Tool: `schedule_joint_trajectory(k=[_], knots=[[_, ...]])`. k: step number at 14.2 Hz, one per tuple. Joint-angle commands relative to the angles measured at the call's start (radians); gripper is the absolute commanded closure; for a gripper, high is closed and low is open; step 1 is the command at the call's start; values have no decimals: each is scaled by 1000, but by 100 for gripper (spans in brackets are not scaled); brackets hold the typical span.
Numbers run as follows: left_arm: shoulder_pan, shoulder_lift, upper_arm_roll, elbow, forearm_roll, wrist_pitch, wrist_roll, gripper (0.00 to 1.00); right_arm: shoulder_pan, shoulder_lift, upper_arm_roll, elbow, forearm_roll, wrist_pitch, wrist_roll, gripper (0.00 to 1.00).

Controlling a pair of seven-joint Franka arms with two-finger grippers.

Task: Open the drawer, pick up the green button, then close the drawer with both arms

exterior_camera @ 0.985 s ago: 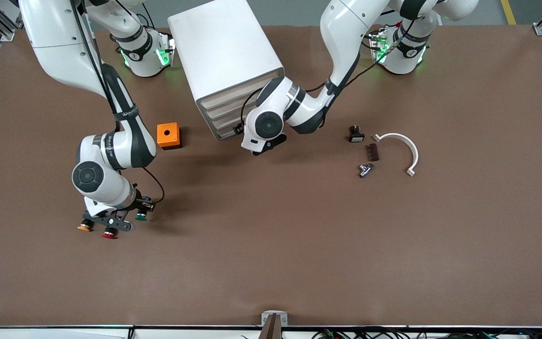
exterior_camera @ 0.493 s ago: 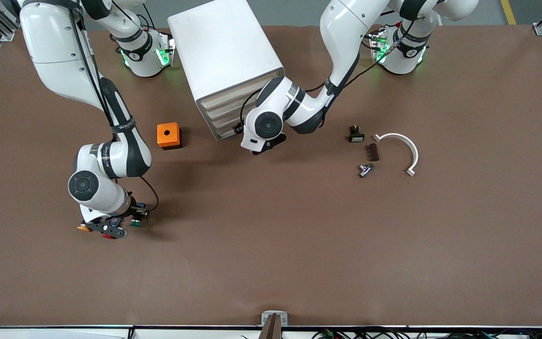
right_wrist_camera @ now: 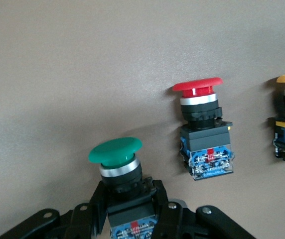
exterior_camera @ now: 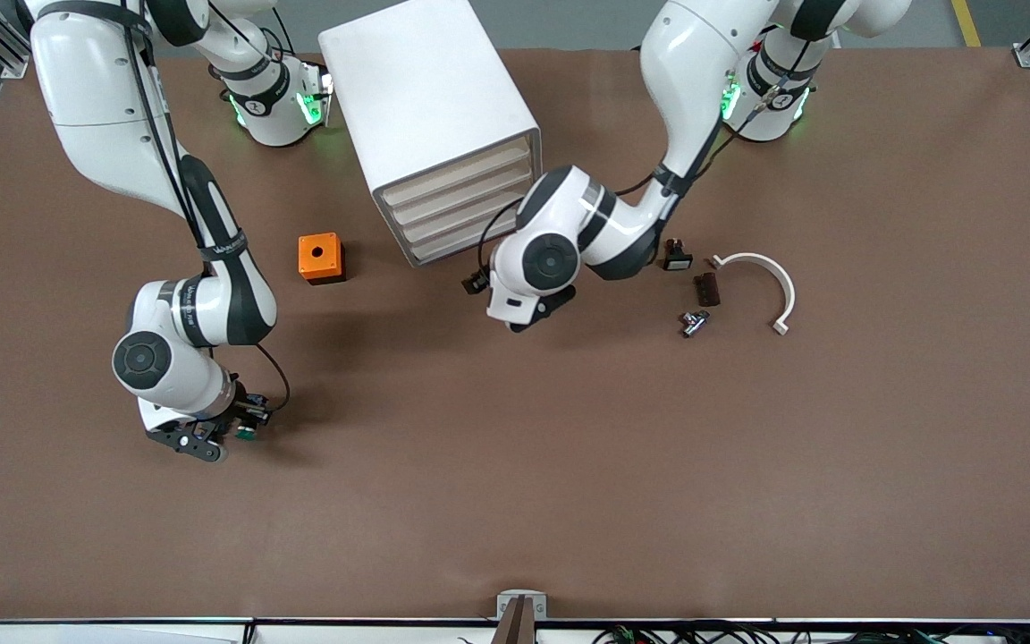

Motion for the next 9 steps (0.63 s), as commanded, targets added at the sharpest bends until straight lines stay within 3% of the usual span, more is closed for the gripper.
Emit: schedule_joint_trajectory(k=[1, 4, 6, 9], knots=[[20, -17, -1, 16, 50, -21, -19, 1, -16, 30, 17, 45, -8, -8, 30, 100], [49, -57, 10, 16, 73, -57, -4, 1, -6, 48, 17, 64, -11, -10, 66, 100], [97, -89, 5, 28, 149, -168, 135, 1, -5, 57, 17, 76, -11, -10, 79, 100], [184, -197, 10, 18, 171, -234, 261, 1, -3, 59, 17, 76, -13, -10, 80, 100]])
